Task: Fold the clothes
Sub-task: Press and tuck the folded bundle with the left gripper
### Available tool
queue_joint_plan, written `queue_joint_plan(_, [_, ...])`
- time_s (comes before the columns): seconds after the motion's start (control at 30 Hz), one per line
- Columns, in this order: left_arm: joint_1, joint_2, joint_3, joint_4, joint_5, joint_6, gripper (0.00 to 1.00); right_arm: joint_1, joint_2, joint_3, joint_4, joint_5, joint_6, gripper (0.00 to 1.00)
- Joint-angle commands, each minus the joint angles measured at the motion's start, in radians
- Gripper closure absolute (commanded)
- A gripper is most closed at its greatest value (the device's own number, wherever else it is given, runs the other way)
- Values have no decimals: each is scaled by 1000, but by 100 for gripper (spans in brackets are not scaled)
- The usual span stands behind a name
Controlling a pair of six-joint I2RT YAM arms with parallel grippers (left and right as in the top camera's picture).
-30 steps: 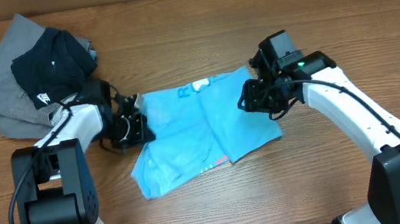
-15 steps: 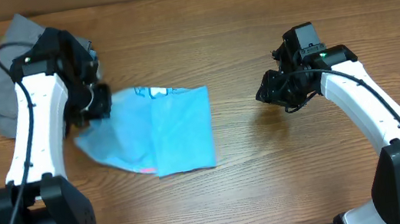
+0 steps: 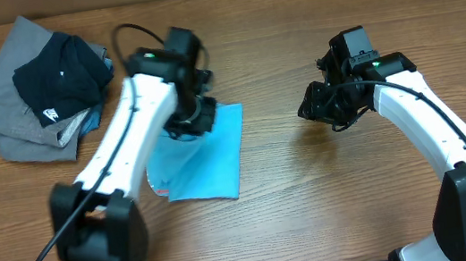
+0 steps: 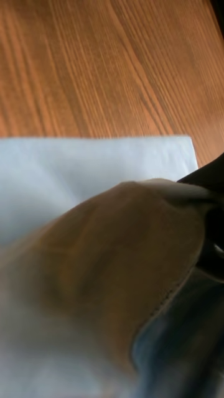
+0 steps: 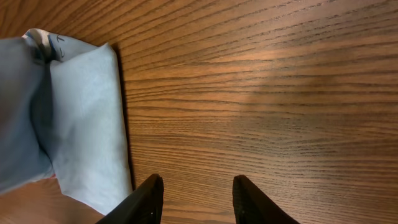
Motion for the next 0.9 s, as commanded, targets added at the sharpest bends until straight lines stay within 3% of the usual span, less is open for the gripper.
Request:
queue_joint_plan(0.0, [-75, 61, 12, -5, -1, -98, 87, -1, -22, 16, 5, 8, -4, 60])
queue_joint_plan(0.07, [-103, 85, 12, -6, -1, -124, 79, -1, -22, 15, 5, 8, -4, 59])
queue_joint_plan(0.17, [-142, 114, 12, -10, 3, -178, 45, -1, -22, 16, 5, 8, -4, 56])
queue_joint_plan(0.27, [-154, 113, 16, -11, 10, -180, 39, -1, -22, 15, 7, 8, -4, 55])
queue_joint_plan(0.43, [-141, 108, 130, -122, -25, -180, 38, -1, -22, 15, 10, 7, -4, 53])
queue_joint_plan(0.6, [-80, 108, 310, -291, -251, -180, 30, -1, -22, 15, 8, 7, -4, 53])
queue_joint_plan(0.67, [-29, 108, 341, -318, -343, -176, 20, -1, -22, 15, 6, 7, -4, 53])
queue_joint_plan(0.73, [35, 109, 335, -304, -345, -141, 23, -1, -22, 16, 5, 7, -4, 53])
queue_joint_plan(0.87, [188, 122, 258, -190, -243, -54, 67, -1, -22, 15, 5, 7, -4, 53])
